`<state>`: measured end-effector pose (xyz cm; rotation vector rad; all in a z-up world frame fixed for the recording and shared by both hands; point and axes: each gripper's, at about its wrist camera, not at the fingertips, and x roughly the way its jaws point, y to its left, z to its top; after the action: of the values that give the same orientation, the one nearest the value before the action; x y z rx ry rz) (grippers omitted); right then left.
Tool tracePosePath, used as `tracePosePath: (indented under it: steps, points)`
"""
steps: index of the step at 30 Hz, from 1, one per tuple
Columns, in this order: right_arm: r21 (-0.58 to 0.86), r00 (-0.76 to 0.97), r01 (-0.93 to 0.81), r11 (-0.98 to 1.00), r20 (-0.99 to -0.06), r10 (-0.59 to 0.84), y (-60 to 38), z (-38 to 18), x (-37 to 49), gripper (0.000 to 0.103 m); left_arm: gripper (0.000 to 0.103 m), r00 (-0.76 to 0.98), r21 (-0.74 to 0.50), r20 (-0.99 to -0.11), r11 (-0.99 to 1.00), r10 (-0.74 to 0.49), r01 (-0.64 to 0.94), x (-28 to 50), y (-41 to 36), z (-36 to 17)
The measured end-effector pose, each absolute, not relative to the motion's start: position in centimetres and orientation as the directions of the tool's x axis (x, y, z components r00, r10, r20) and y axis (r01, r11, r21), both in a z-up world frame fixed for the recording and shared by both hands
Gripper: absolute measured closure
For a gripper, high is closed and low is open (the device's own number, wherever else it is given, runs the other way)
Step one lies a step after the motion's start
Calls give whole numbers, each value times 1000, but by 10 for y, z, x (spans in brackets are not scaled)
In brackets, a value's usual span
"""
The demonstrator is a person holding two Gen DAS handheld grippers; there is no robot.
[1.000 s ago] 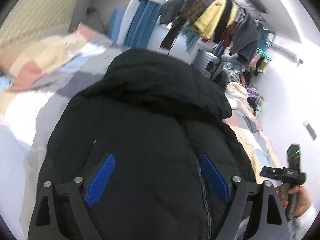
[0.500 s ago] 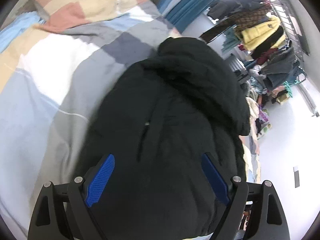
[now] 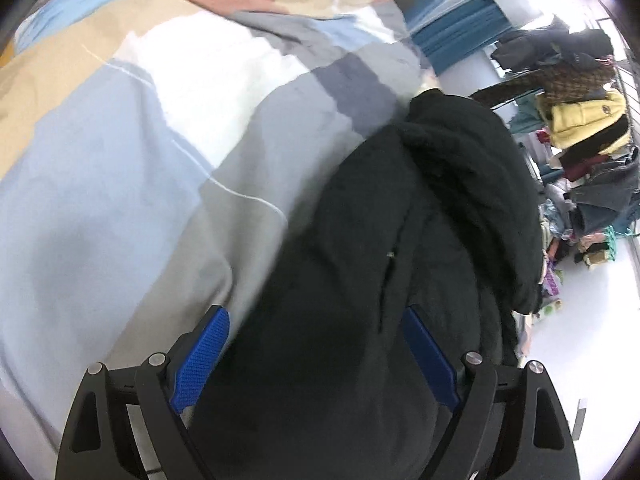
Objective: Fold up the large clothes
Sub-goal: 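Grasp the jacket hem with both tools and lift it up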
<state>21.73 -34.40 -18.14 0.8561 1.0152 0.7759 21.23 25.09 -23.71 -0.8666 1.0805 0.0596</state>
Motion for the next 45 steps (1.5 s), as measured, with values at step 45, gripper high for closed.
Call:
tracePosePath:
  steps: [45]
  points:
    - [848, 249, -40, 529, -505, 827, -330, -209, 243, 0, 14, 483, -836, -521, 536, -704, -121, 223, 199, -217]
